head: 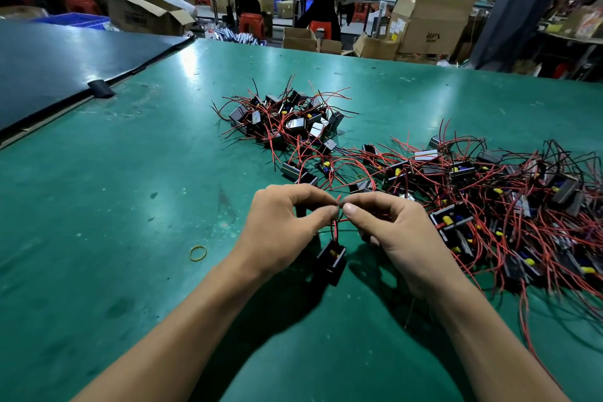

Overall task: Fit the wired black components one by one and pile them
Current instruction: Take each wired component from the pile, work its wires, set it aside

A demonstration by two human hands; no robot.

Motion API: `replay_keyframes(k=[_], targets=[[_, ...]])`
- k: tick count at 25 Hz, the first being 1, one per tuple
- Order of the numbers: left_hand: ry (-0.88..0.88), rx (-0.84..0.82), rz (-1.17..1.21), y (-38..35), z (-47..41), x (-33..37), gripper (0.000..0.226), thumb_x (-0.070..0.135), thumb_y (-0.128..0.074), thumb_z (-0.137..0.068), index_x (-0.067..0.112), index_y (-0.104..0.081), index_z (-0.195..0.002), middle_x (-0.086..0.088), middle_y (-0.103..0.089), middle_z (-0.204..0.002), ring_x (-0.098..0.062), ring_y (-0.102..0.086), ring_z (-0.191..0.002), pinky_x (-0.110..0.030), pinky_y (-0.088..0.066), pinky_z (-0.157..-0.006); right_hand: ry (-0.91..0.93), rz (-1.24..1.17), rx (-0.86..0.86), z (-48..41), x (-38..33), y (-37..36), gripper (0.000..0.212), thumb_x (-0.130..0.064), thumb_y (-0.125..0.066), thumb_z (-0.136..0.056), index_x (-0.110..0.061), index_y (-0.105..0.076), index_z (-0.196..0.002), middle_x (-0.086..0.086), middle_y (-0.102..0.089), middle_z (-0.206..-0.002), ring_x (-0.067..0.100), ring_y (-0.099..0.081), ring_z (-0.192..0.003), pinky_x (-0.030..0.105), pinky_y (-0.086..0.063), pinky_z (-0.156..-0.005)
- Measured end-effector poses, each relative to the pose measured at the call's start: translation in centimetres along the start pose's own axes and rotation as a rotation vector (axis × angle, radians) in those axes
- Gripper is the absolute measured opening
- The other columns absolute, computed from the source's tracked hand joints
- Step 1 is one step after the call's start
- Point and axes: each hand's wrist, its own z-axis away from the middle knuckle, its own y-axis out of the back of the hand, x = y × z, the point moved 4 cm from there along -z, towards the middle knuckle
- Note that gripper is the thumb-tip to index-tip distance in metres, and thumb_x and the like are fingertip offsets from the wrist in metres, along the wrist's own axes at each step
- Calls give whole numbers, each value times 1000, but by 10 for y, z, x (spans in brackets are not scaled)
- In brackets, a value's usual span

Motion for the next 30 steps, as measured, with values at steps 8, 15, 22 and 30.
replay_keyframes(k=[8, 15, 22, 30], targets=[[191, -58, 264, -4, -1, -8, 7, 10, -80, -78, 17, -78, -81, 1, -75, -73, -5, -68, -65, -17, -49, -60, 353, 261, 151, 3, -11, -1, 11, -15, -77, -86, -24, -78, -92, -13, -71, -80, 4, -62, -68, 16, -47, -63], [210, -144, 251, -1, -2, -5, 7, 5, -77, -81, 7, -77, -87, 8, -71, -63, 7, -54, -50, -7, -41, -52, 727, 605, 102, 6, -14, -2, 16, -21, -70, -91, -16, -78, -105, -3, -66, -93, 13, -65, -83, 29, -52, -70], [208, -213, 151, 1, -2, -4, 9, 13, -79, -80, 14, -78, -89, -2, -73, -72, -2, -54, -56, -22, -48, -61, 487, 506, 112, 3, -15, 0, 3, -23, -73, -90, -22, -74, -87, -18, -65, -77, 1, -58, -70, 9, -38, -65], [102, -129, 26, 1, 0, 1, 8, 14, -78, -79, 22, -77, -78, 15, -65, -58, -8, -55, -56, -26, -49, -60, -224, -27, -61, -1, 5, -9, 26, -32, -64, -95, -13, -60, -77, -6, -38, -56, 8, -31, -45, 16, -24, -40]])
